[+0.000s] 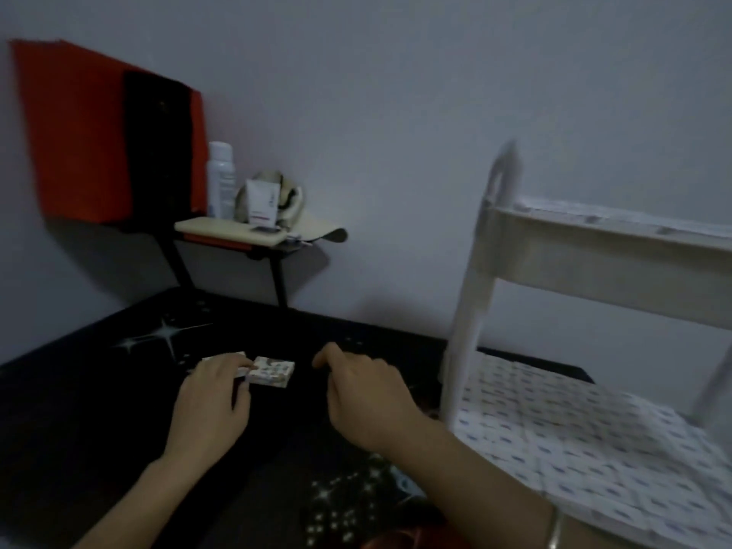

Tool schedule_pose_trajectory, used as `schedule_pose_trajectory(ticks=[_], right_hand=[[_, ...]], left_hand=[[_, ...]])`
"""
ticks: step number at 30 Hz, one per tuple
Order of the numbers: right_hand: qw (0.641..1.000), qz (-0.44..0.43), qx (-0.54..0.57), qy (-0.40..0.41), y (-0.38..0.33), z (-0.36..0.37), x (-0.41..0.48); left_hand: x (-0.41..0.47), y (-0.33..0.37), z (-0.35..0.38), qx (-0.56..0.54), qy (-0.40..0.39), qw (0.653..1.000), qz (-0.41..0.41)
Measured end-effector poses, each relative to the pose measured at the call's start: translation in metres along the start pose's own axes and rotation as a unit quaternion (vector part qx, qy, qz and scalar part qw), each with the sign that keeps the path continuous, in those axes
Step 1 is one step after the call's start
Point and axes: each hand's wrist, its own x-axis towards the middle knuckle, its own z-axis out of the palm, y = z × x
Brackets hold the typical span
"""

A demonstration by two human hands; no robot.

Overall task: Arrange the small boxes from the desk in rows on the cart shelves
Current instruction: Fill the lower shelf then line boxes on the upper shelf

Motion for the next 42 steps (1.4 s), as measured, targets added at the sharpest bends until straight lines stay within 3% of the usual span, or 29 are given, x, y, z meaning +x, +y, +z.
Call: schedule_pose_trajectory(ticks=[4, 10, 14, 17, 20, 22, 24, 29, 36, 42], right_hand=[[0.989, 0.054, 0.027, -0.131, 0.006, 0.065, 0.037], [0.981, 0.071, 0.012, -0.177, 0.008, 0.119, 0.08], [0.99, 0.063, 0.059, -0.113, 0.011, 0.135, 0.088], [0.988, 0.122, 0.087, -0.044, 0.017, 0.143, 0.099], [0.976, 0.177, 0.082, -0.097, 0.022, 0.149, 0.11], [0.976, 0.158, 0.042, -0.145, 0.022, 0.152, 0.112], [0.979, 0.143, 0.027, -0.141, 0.021, 0.152, 0.111], [0.963, 0.178, 0.193, -0.058, 0.023, 0.145, 0.091], [0.948, 0.142, 0.285, 0.001, 0.022, 0.095, 0.038], [0.893, 0.135, 0.427, 0.044, 0.013, -0.005, -0.009]], left_hand=[[0.008, -0.037, 0.025, 0.075, -0.062, 0.994, -0.051], [0.018, -0.053, 0.035, 0.044, -0.134, 0.983, -0.119], [0.016, -0.051, 0.026, -0.061, -0.067, 0.989, -0.118], [0.016, -0.055, 0.026, -0.084, -0.041, 0.987, -0.132], [0.017, -0.058, 0.032, -0.037, -0.083, 0.986, -0.142], [0.016, -0.058, 0.033, -0.005, -0.103, 0.986, -0.131], [0.017, -0.057, 0.029, -0.021, -0.091, 0.989, -0.119], [0.017, -0.045, 0.014, -0.113, -0.074, 0.982, -0.131], [0.008, -0.033, 0.0, -0.145, -0.074, 0.981, -0.102], [0.015, 0.028, -0.03, -0.236, -0.077, 0.966, -0.07]])
